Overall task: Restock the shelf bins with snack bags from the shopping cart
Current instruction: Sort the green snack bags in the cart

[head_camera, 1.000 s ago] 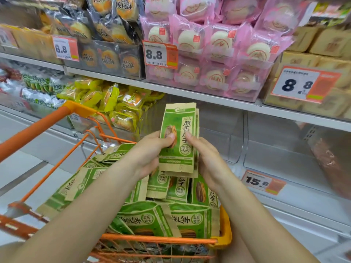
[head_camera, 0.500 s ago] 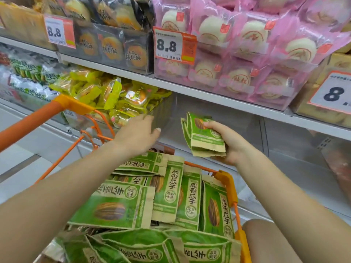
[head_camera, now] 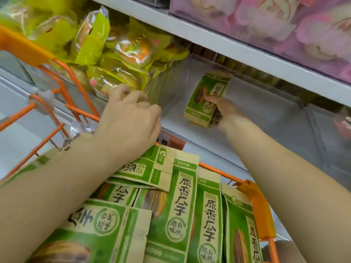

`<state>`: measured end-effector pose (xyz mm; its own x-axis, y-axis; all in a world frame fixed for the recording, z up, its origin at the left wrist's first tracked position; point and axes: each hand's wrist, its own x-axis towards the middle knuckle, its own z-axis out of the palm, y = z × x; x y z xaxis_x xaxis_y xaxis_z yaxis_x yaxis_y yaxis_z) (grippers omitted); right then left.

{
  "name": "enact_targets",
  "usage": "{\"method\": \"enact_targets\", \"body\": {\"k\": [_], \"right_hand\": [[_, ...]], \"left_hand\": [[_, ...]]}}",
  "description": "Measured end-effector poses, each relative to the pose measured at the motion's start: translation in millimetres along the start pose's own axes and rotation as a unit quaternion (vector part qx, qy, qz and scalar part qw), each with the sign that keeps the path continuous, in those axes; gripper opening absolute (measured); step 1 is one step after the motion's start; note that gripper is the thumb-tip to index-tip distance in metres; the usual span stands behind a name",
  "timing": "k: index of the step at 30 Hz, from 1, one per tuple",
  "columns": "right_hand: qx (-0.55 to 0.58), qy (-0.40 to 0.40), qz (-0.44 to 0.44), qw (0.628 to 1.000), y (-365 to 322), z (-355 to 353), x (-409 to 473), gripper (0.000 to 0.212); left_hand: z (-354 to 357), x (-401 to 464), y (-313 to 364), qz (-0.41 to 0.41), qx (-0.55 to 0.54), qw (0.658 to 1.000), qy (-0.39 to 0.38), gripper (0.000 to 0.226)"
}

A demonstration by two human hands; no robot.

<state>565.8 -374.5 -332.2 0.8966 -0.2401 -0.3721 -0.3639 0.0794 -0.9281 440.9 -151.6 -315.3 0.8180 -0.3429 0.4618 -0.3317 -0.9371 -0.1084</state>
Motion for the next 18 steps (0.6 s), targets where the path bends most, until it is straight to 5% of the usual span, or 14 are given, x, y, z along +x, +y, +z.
{"method": "enact_targets", "body": {"k": [7, 11, 18], "right_hand": [[-0.023, 0.038, -0.115, 0.992, 0, 28, 42, 0.047], [-0.054, 0.051, -0.152, 0.986, 3, 35, 56, 0.053], [-0.259, 0.071, -0.218, 0.938, 8, 34, 67, 0.057]], "left_hand": [[-3, -1, 4, 0.084, -0.187, 0.979, -0.008, 0.037], [3, 0, 2, -0.025, -0.277, 0.955, -0.099, 0.053], [10, 2, 1, -0.031, -0.290, 0.951, -0.099, 0.042]]}}
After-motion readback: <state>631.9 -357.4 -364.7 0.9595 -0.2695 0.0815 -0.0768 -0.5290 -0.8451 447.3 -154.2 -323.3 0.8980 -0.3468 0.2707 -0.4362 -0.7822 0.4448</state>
